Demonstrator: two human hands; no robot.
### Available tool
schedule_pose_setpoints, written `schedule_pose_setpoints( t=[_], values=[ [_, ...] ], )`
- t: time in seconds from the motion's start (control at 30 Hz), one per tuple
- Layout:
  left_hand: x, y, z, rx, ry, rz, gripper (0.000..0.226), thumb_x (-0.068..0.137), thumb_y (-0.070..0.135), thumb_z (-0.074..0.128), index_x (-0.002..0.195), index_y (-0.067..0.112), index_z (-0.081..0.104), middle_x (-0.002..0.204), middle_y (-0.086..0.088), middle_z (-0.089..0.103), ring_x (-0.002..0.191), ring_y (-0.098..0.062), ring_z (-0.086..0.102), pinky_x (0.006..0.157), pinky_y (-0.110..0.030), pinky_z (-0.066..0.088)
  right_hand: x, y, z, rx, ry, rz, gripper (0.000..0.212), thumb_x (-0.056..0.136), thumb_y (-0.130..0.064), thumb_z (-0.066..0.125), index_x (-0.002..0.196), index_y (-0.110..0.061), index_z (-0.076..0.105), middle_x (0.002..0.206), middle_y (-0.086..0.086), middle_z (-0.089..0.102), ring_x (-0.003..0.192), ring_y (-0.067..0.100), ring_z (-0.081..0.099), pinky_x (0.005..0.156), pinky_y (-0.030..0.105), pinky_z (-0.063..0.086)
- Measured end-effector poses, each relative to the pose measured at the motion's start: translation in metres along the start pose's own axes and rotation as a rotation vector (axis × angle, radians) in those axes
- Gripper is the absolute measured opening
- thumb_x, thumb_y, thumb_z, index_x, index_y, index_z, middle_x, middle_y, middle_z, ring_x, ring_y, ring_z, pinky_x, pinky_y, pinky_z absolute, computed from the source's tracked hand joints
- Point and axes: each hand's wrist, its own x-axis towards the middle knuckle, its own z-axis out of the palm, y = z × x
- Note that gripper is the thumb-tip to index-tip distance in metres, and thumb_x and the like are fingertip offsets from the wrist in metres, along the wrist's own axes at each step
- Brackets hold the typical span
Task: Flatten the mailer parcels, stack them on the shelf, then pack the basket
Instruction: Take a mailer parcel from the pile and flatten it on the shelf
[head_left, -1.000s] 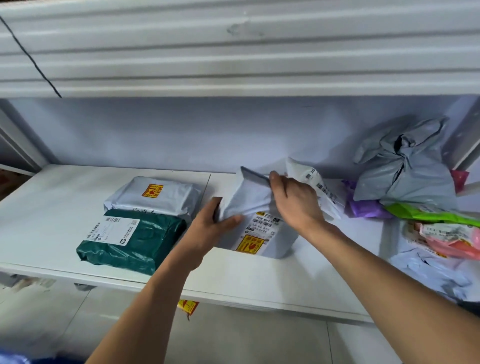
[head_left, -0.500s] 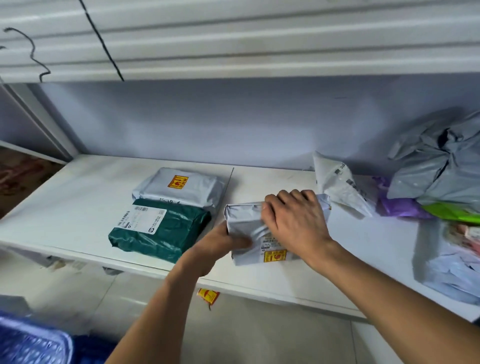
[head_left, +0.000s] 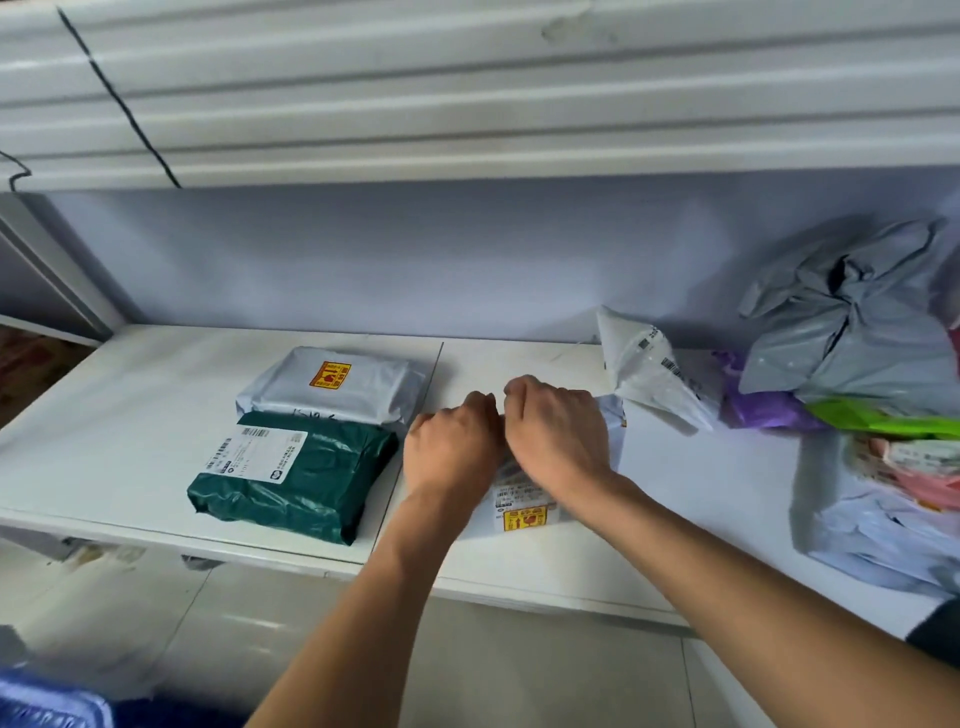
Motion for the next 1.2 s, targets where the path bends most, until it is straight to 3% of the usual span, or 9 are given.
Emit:
schedule_pose_setpoints(
  t=[0.1, 0.3, 0.4, 0.53, 0.67, 0.77, 0.9, 1.0, 1.2],
  values=[
    [0.001, 0.000, 0.002, 0.017, -0.035, 0.009, 0.016, 0.094, 0.033, 0.049, 0.097, 0.019, 0.055, 0.088, -0.003, 0.071, 0.086, -0.028, 0.066, 0.088, -0.033, 0.040, 0.004, -0.003, 0.003, -0.019, 0.076, -0.117, 0.039, 0.100, -0.026, 0.026, 0.109, -0.012, 0.062, 0.091, 0.008, 0.072, 0.087, 0.031, 0.066, 0.083, 0.039, 0.047],
    [-0.007, -0.006, 0.001, 0.081, -0.031, -0.081, 0.046, 0.095, 0.041, 0.024, 0.083, 0.017, 0.061, 0.089, -0.003, 0.070, 0.099, -0.030, 0.063, 0.104, -0.049, 0.030, -0.004, 0.018, 0.002, -0.270, 0.014, -0.093, 0.064, 0.087, -0.037, 0.014, 0.073, -0.015, 0.073, 0.077, 0.005, 0.074, 0.084, 0.025, 0.067, 0.110, 0.046, 0.031],
    [0.003, -0.016, 0.003, -0.228, -0.078, -0.251, 0.045, 0.097, 0.039, 0.026, 0.086, 0.013, 0.062, 0.098, -0.012, 0.066, 0.091, -0.033, 0.056, 0.086, -0.041, 0.042, 0.001, 0.041, -0.008, -0.224, -0.046, 0.033, 0.057, 0.087, -0.035, 0.019, 0.074, -0.016, 0.070, 0.086, 0.006, 0.072, 0.089, 0.026, 0.065, 0.105, 0.044, 0.032],
    [-0.001, -0.025, 0.003, -0.779, -0.092, -0.394, 0.028, 0.097, 0.023, 0.041, 0.085, 0.009, 0.062, 0.084, -0.015, 0.064, 0.075, -0.031, 0.055, 0.064, -0.033, 0.037, 0.009, 0.068, -0.006, 0.251, -0.202, 0.198, 0.036, 0.097, -0.021, 0.026, 0.080, -0.016, 0.058, 0.101, 0.005, 0.070, 0.100, 0.027, 0.061, 0.077, 0.030, 0.036],
    [-0.005, -0.025, 0.004, -1.251, -0.060, -0.534, 0.026, 0.093, 0.022, 0.051, 0.079, 0.023, 0.073, 0.093, -0.002, 0.070, 0.096, -0.031, 0.062, 0.083, -0.043, 0.049, 0.004, 0.068, -0.003, 1.016, -0.104, 0.497, 0.032, 0.099, -0.027, 0.038, 0.105, -0.022, 0.069, 0.094, -0.010, 0.075, 0.101, 0.014, 0.062, 0.083, 0.028, 0.043],
    [-0.012, -0.029, 0.010, -1.536, -0.125, -0.685, 0.026, 0.091, 0.041, 0.057, 0.089, 0.022, 0.075, 0.107, -0.009, 0.070, 0.097, -0.034, 0.067, 0.090, -0.052, 0.052, -0.003, 0.071, 0.002, 1.329, -0.140, 0.652, 0.039, 0.100, -0.038, 0.033, 0.112, -0.025, 0.068, 0.097, -0.004, 0.076, 0.107, 0.023, 0.064, 0.095, 0.038, 0.046],
    [-0.021, -0.036, 0.034, -1.769, -0.159, -0.902, 0.070, 0.083, 0.073, 0.050, 0.126, 0.018, 0.061, 0.125, -0.012, 0.065, 0.108, -0.029, 0.066, 0.092, -0.051, 0.052, -0.003, 0.082, 0.009, 1.531, -0.192, 0.751, 0.061, 0.101, -0.042, 0.017, 0.112, -0.016, 0.071, 0.105, 0.004, 0.075, 0.100, 0.027, 0.068, 0.085, 0.036, 0.053],
    [-0.030, -0.038, 0.052, -1.729, -0.168, -0.908, 0.044, 0.104, 0.040, 0.033, 0.108, 0.012, 0.066, 0.104, -0.013, 0.074, 0.080, -0.023, 0.073, 0.063, -0.032, 0.059, -0.019, 0.087, 0.029, 1.487, -0.223, 0.835, 0.058, 0.100, -0.044, 0.021, 0.107, -0.017, 0.072, 0.099, 0.006, 0.075, 0.095, 0.028, 0.069, 0.073, 0.031, 0.053],
    [-0.028, -0.040, 0.063, -1.612, -0.188, -0.791, 0.039, 0.103, 0.009, 0.029, 0.124, -0.003, 0.060, 0.114, -0.020, 0.069, 0.104, -0.035, 0.067, 0.095, -0.047, 0.052, -0.034, 0.097, 0.061, 1.371, -0.191, 0.941, 0.042, 0.102, -0.037, 0.031, 0.089, -0.022, 0.068, 0.085, -0.001, 0.073, 0.086, 0.023, 0.065, 0.094, 0.039, 0.049]
  ],
)
